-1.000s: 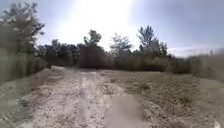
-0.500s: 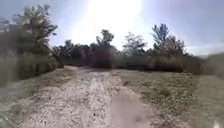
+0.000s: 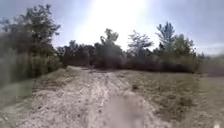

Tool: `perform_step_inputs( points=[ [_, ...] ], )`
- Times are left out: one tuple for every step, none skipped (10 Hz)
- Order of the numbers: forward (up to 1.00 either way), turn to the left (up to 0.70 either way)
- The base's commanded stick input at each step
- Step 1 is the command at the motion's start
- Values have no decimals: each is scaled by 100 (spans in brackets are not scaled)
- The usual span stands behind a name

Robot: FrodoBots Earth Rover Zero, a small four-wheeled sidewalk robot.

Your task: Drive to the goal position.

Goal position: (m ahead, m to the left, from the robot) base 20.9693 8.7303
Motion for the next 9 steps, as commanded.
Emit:
perform_step_inputs(
  points=[
    [70, 0],
    [70, 0],
    [70, 0],
    [70, 0],
    [70, 0],
    [70, 0],
    [70, 0],
    [70, 0],
    [70, 0]
  ],
)
